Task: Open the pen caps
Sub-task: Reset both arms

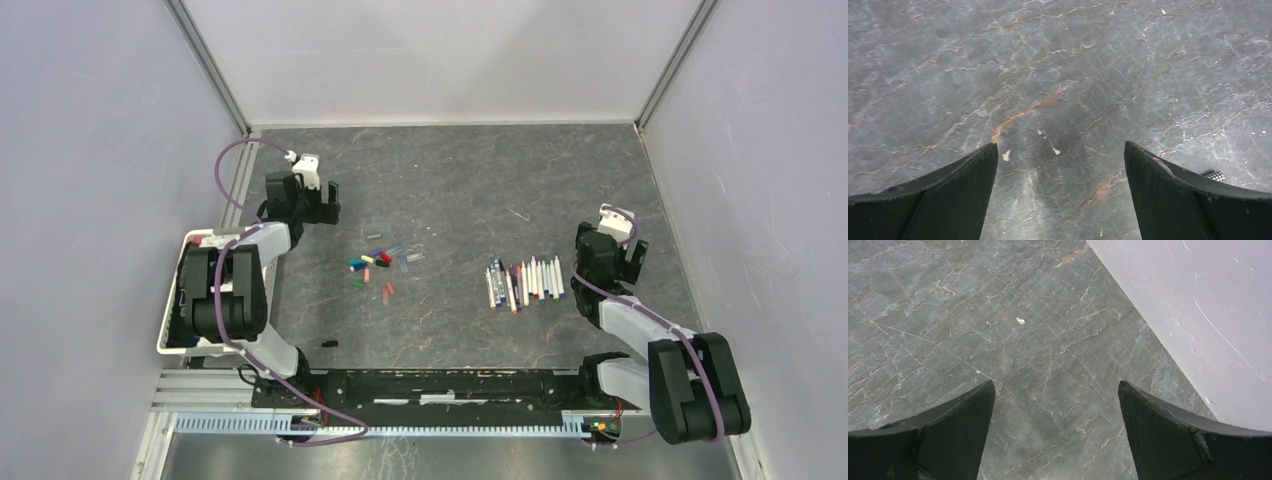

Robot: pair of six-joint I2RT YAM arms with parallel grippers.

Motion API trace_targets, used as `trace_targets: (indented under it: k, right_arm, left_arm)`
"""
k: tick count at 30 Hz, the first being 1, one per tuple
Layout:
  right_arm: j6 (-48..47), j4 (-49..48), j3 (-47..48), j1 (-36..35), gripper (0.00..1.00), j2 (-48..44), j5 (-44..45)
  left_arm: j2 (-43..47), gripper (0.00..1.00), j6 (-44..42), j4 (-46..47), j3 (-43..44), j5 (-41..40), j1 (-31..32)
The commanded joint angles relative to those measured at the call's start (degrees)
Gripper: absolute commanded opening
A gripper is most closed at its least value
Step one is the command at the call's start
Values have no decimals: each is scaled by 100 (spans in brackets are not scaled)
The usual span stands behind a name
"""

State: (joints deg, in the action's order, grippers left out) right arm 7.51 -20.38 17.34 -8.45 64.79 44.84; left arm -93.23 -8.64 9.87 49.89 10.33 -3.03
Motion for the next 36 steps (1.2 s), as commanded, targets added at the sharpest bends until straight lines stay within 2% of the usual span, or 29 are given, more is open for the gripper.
trace_targets:
  k: [1,6,10,16,20,25,27,29,30,31,32,33,36]
  right_arm:
    - [-703,-1749,-340,137,98,205,-216]
    - [-1023,-2835,-832,183,98,470,-441]
    - [-1004,-3225,-1095,194,98,538,-834]
    - [-1179,-4347,-1653,192,98,581,-1043]
    - [-1174,-5121,-2134,190,98,681,-1076]
    - [-1411,-5761,-2403,193,98,759,-1588]
    - [-1515,-6162,-2605,186,98,768,-1820]
    - [-1629,-6778,-2928,163,98,834,-2106]
    - [-1698,-7409,-3155,128,98,1087,-2169]
    - [-1809,-8444,-3342,95,98,1506,-2175]
    - [-1900,-8807,-3375,56,98,1728,-2178]
    - [-1930,-8544,-3334,10,98,1632,-2132]
    - [-1714,-6491,-2525,5,98,1260,-1859]
  left_arm:
    - [-122,100,605,1436,-359,350,20]
    - [98,100,621,1755,-659,662,-15]
    - [332,100,636,1758,-871,463,-23]
    - [621,100,725,2027,-1321,262,-46]
    - [740,100,843,2540,-1780,206,-58]
    - [821,100,785,4075,-2813,332,-58]
    - [733,100,781,5438,-3429,446,-58]
    - [819,100,665,5751,-3741,452,-41]
    - [654,100,643,6155,-3840,547,-40]
    - [440,100,758,6647,-3950,508,-32]
    - [460,100,777,6401,-3900,390,-36]
    - [564,100,662,5866,-3730,415,-36]
    - [446,100,757,6086,-3717,413,-38]
